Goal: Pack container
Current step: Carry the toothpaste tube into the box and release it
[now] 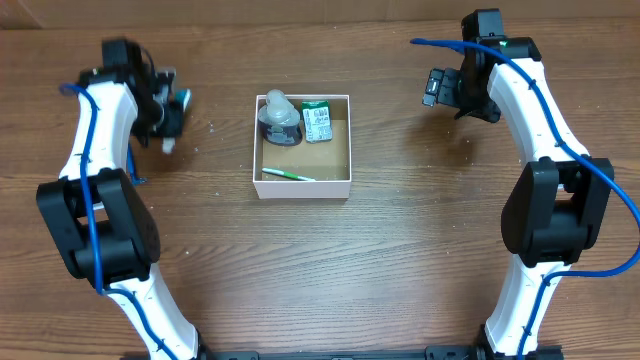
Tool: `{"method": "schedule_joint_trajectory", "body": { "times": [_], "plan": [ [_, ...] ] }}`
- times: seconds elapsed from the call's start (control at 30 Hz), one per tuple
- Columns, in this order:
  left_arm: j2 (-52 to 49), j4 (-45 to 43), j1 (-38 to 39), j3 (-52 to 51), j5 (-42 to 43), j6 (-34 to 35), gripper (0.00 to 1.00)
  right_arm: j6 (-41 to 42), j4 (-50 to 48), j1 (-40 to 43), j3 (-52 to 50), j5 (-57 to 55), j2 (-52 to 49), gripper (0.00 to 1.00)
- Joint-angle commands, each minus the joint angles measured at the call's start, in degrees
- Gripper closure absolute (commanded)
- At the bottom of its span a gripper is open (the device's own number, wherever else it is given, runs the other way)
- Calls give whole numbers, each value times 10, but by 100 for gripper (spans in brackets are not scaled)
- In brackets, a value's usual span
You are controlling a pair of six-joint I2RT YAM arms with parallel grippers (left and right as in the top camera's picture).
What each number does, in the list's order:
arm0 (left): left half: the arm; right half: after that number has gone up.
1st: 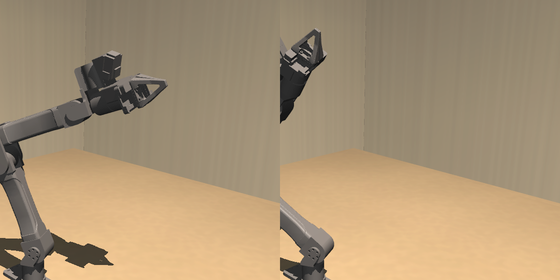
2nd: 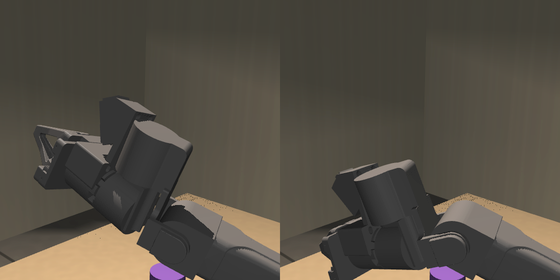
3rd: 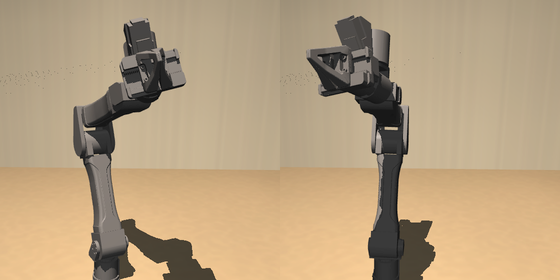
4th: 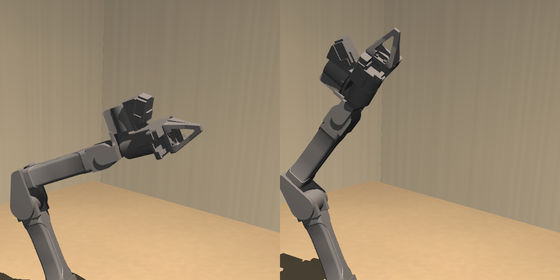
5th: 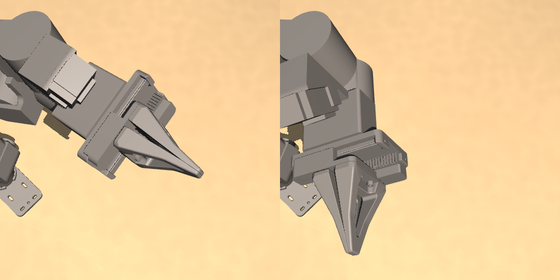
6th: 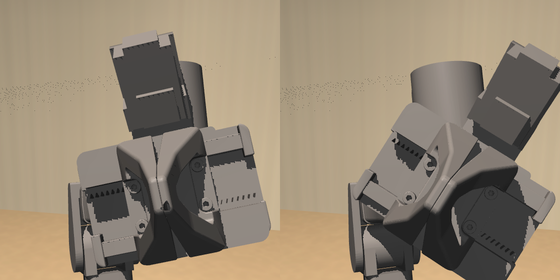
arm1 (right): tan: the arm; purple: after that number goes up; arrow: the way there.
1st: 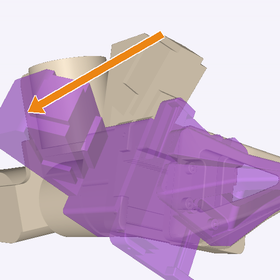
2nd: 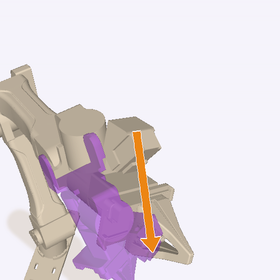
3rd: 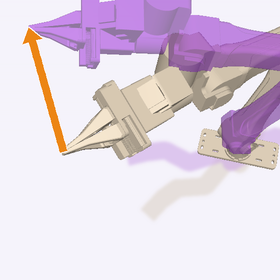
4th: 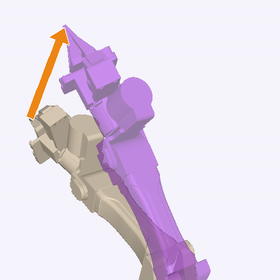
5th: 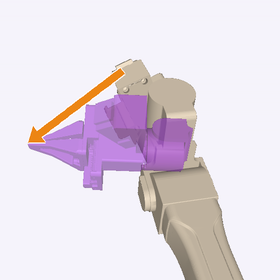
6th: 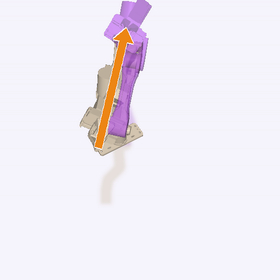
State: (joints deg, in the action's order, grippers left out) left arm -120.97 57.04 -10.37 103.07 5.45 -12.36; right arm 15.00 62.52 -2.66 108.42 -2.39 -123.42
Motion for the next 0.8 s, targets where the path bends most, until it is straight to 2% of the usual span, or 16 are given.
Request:
{"method": "schedule_joint_trajectory", "body": {
  "times": [0.0,0.2,0.4,0.6,0.77],
  "plan": [
    [8,90,38,142,48,-53,82,0,-3,1,12,-5,-2,0],
    [8,223,124,277,88,-207,81,0,-3,1,12,-5,-2,0],
    [7,289,220,275,101,-344,81,0,-3,1,12,-5,-2,0],
    [7,299,268,266,102,-366,87,0,-3,1,12,-5,-2,0],
    [6,280,272,201,113,-365,77,0,-3,1,12,-5,-2,0]
  ]
}}
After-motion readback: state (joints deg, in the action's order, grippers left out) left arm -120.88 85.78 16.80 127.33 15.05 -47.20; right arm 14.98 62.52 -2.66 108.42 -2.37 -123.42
